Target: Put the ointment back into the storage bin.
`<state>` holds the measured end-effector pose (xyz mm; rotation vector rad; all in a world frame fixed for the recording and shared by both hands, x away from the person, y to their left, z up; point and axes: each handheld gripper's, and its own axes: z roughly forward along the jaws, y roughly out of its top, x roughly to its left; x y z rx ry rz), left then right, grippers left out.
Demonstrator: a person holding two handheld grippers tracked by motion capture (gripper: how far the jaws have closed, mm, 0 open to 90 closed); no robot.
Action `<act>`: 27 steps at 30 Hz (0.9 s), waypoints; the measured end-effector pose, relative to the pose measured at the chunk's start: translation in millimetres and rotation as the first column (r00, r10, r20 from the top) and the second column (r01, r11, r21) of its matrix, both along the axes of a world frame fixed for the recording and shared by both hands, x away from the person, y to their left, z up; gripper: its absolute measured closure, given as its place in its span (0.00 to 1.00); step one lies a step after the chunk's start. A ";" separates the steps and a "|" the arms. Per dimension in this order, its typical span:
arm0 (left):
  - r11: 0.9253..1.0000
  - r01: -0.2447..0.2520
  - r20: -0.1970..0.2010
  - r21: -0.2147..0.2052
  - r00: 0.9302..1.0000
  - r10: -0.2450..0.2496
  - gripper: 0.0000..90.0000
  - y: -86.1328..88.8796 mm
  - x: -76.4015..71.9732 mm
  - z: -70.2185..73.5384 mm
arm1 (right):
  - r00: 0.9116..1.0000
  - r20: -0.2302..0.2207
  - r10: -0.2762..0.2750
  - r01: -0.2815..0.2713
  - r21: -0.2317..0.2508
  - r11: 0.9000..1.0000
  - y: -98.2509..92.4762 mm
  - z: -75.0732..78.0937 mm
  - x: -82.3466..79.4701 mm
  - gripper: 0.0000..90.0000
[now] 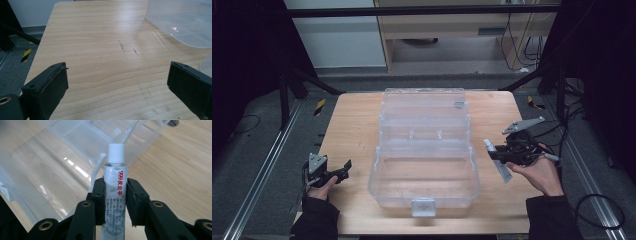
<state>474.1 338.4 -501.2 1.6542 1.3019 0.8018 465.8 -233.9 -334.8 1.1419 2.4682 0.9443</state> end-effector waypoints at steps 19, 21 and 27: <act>1.000 0.002 -0.001 -0.004 1.000 -0.002 0.03 0.2 0.1 0.0 | 0.958 -0.006 0.288 -0.287 -0.114 0.951 44.5 25.7 8.7 0.78; 1.000 0.003 -0.001 -0.004 1.000 -0.003 0.03 0.2 0.1 0.0 | 0.943 -0.018 0.331 -0.330 -0.140 0.933 55.6 26.9 8.7 0.78; 1.000 0.003 -0.001 -0.004 1.000 -0.003 0.03 0.2 0.1 0.0 | 0.924 -0.035 0.380 -0.381 -0.161 0.911 74.1 28.5 10.0 0.78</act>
